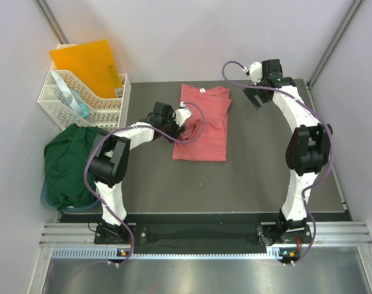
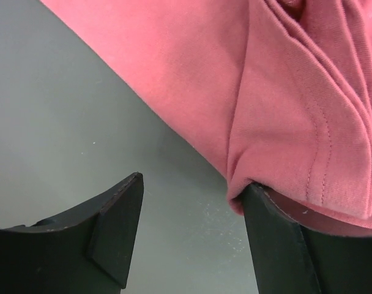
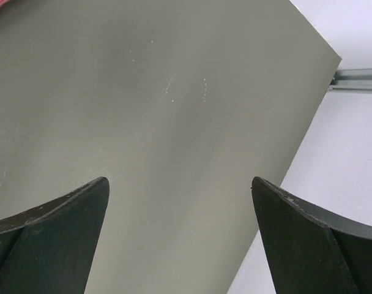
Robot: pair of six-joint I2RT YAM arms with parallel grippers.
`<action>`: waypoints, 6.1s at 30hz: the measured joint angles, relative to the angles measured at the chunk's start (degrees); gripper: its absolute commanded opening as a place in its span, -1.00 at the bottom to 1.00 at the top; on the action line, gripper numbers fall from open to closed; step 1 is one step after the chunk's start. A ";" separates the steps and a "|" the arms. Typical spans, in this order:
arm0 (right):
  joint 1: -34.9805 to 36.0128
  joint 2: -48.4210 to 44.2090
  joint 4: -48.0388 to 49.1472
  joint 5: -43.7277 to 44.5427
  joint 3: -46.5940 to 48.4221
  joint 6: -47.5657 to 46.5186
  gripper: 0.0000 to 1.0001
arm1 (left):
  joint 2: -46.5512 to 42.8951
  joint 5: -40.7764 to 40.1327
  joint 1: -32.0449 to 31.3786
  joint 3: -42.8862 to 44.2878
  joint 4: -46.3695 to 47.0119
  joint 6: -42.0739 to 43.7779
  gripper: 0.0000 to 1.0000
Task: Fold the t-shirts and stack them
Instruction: Fold the folded rectangular tshirt in 1/3 of the way, then grab one side of the 2/3 rectangular tshirt with right arm, then fold the long partially folded tshirt into a neat square
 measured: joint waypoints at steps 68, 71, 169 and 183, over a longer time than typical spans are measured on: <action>1.77 2.71 0.98 2.82 0.04 -3.02 0.99 | 2.71 28.96 -0.98 6.12 -13.77 23.96 -0.97; 1.77 2.71 0.98 2.89 0.04 -3.02 0.99 | 2.71 26.64 -0.96 5.81 -9.40 20.48 -0.94; 37.35 -3.58 -20.37 -22.49 -12.20 -22.67 -1.00 | 0.81 -30.01 20.65 19.28 6.23 -8.59 0.56; 36.17 -6.58 -36.72 -26.49 0.48 -28.06 -0.99 | 0.74 -29.33 20.65 19.30 6.16 -8.55 0.55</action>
